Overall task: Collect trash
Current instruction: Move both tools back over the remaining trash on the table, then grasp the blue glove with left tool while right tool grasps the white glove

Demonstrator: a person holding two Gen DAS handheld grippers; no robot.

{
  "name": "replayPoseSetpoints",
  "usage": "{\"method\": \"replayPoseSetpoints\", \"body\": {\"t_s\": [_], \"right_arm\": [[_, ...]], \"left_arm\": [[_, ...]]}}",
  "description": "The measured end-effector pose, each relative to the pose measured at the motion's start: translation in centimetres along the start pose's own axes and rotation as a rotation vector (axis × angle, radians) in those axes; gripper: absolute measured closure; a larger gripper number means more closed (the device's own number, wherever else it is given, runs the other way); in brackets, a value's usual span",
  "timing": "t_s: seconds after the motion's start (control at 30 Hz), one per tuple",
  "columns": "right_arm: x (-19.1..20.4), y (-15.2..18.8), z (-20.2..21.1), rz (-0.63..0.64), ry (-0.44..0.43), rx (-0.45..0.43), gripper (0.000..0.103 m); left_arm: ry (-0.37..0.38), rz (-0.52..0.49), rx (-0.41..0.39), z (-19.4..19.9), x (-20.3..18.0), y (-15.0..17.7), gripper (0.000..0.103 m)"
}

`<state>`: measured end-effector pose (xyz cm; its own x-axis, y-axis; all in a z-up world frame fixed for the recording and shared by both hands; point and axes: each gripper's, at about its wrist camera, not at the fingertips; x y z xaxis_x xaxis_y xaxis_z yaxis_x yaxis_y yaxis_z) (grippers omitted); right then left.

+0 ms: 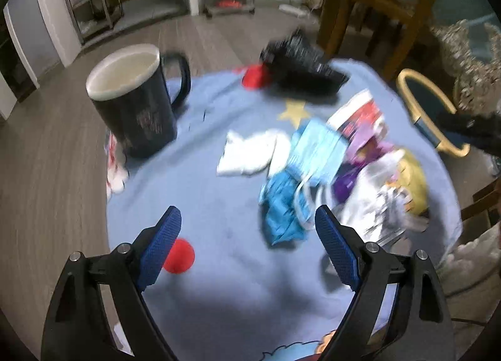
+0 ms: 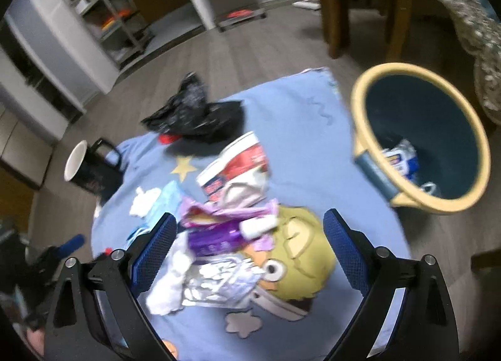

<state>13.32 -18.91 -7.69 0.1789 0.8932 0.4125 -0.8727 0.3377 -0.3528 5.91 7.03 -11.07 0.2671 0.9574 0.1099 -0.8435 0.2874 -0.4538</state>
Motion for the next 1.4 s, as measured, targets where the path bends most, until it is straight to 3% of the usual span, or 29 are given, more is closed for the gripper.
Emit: {"method": "replayPoseSetpoints", "body": {"t_s": [0.13,0.33,0.47,0.7,0.8,0.87,0.97,1.4], "right_arm": [[1.6,0.8,-1.2,0.065,-0.013,0.029,0.009],[2.4,1.4,-2.7,0.09,-0.013,0.078,0.013],[2.9,2.1,-3.8,0.111,-0.029,0.122,0.034],[4.2,3.4,-5.1,0.191,-0.065,0.179,0.054],[4.4,3.4,-5.4,0.197,-0.076,0.189,0.065],[4.5,3.5,-5.8,0.208,-0.078,0.201,0.082],[5.0,3.9,-5.9,0.245,-0.079,0.213,0.095],[4.4,2.8,-3.0,0.206,-0.149,0.158,0.099]], "left_arm": [[-0.014,-0.014,0.085,-2.2,-0.1,0.8,0.018],[0.0,-0.017,0.067,-3.3,-0.7,0.5,0.018],[0.033,-0.009,0.039,-3.5,-1.2,-0.1,0.018],[0.114,-0.009,0.022,-4.1,-2.5,-0.7,0.025],[0.156,-0.009,0.027,-4.5,-2.8,-0.8,0.04],[0.19,-0.013,0.035,-4.8,-3.1,-0.7,0.058],[0.212,-0.036,0.043,-4.8,-3.6,-0.8,0.074],[0.118,0.055,0.043,-1.8,-1.9,-0.7,0.084]]}}
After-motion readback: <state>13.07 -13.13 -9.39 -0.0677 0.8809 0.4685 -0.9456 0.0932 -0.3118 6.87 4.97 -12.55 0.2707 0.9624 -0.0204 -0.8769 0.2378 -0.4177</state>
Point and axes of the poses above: each gripper's, at about its wrist camera, not at the fingertips, and z roughly against the way its jaws point, x to its left, y to its underside, and after that the axes turned 15 degrees about -z, right-handed
